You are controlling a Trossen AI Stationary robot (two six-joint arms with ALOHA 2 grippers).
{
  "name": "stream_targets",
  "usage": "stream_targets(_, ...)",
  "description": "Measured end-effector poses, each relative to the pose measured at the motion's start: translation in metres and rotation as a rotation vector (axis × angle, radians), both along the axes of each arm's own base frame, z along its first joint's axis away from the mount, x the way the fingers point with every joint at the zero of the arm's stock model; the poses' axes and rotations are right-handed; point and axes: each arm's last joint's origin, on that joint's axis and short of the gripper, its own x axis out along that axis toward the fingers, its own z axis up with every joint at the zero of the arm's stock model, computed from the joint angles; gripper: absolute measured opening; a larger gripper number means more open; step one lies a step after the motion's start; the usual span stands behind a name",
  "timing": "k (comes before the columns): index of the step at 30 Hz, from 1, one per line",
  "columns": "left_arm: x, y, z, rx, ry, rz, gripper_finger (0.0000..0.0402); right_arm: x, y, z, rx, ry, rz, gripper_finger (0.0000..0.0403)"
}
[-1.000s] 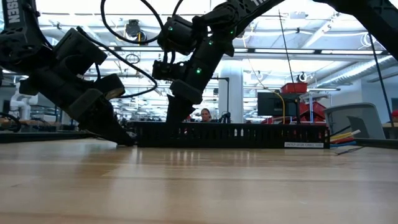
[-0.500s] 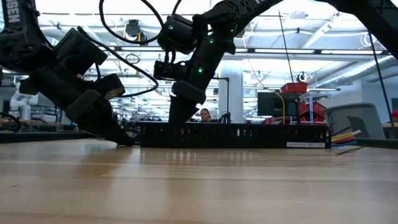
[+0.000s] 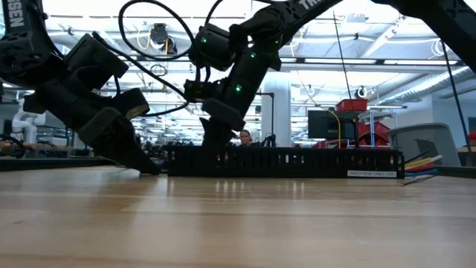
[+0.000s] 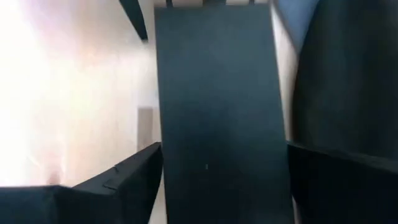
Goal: Ziptie cables
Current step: Close the cable duct
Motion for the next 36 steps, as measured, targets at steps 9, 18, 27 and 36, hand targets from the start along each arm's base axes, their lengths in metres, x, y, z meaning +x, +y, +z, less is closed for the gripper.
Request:
stream_targets(9,0.0,0.0,0.0,-0.007,0.0,-0.005,0.0213,0.006,0.0,0.007,-0.012,-0.064,0.009,0.0351)
stream_targets(18,0.0,-0.001,0.0,-0.014,0.0,-0.013,0.0213,0.004,-0.001,0.031,-0.036,0.023,0.075,0.0355)
stream_targets(27,0.0,-0.001,0.0,-0.019,0.0,-0.018,0.0213,-0.023,-0.002,0.037,-0.006,0.312,0.105,0.0354)
stream_targets(36,0.0,-0.001,0.0,-0.019,0.0,-0.019,0.0213,-0.066,-0.014,0.034,0.052,0.568,0.012,0.0354)
